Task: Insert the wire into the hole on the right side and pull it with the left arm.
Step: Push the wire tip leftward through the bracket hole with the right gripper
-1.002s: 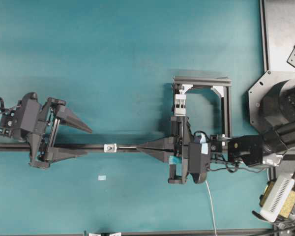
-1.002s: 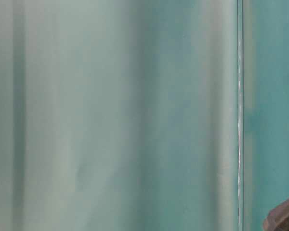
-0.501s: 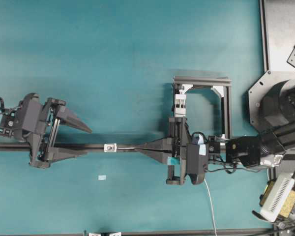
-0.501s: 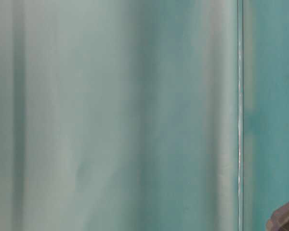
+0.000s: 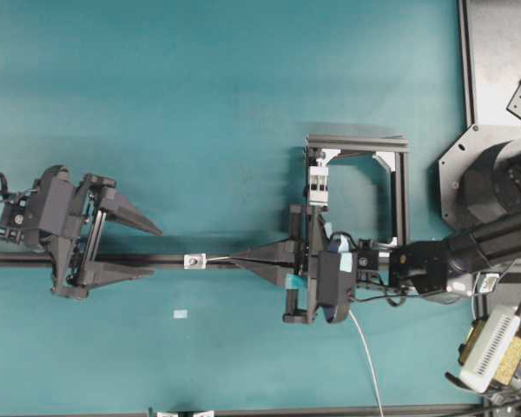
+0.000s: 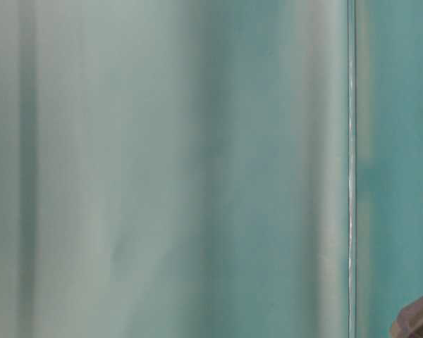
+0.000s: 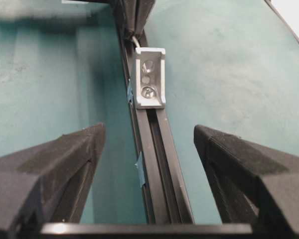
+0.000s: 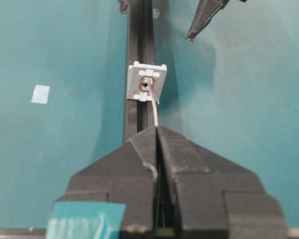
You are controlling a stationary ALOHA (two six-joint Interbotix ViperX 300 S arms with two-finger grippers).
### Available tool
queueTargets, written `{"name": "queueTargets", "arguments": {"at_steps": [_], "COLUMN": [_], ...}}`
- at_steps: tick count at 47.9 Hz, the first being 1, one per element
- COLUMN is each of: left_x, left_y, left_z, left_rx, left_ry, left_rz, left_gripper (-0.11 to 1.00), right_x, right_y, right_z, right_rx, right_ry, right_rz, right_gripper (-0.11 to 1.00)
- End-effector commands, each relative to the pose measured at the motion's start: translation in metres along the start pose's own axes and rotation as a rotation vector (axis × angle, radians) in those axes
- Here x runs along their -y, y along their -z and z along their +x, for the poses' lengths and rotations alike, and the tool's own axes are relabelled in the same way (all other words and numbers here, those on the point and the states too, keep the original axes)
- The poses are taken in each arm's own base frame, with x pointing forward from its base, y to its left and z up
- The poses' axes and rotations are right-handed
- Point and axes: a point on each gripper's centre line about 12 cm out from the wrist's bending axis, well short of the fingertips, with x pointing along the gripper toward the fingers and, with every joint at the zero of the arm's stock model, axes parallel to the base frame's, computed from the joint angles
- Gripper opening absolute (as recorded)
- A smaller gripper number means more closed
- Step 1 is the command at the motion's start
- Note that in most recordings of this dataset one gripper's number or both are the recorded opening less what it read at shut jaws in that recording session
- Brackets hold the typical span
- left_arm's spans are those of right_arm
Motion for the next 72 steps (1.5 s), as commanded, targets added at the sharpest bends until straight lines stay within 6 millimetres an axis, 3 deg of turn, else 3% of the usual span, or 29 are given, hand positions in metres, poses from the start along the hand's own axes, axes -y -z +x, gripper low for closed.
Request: {"name": "queueTargets", "arguments": {"at_steps": [1, 54, 72], "left_x": [0.003, 0.004, 0.003], "left_y": [-0.009, -0.011, -0.015], "left_z": [0.003, 0.01, 0.024], "left_rx": [0.025, 0.013, -0.038], "left_ry": [0.007, 0.006, -0.009], "left_rz": [-0.001, -0.002, -0.026], "left_gripper": [0.88, 0.88, 0.88], "right_x": [-0.001, -0.007, -0.009], "right_y": [-0.009, -0.019, -0.02], "right_z": [0.004, 0.028, 0.033], "right_rx": [0.028, 0.029, 0.037], "right_ry": [0.006, -0.005, -0.01], "right_rz": [0.019, 0.031, 0.03], "right_gripper": [0.03, 0.03, 0.03]}}
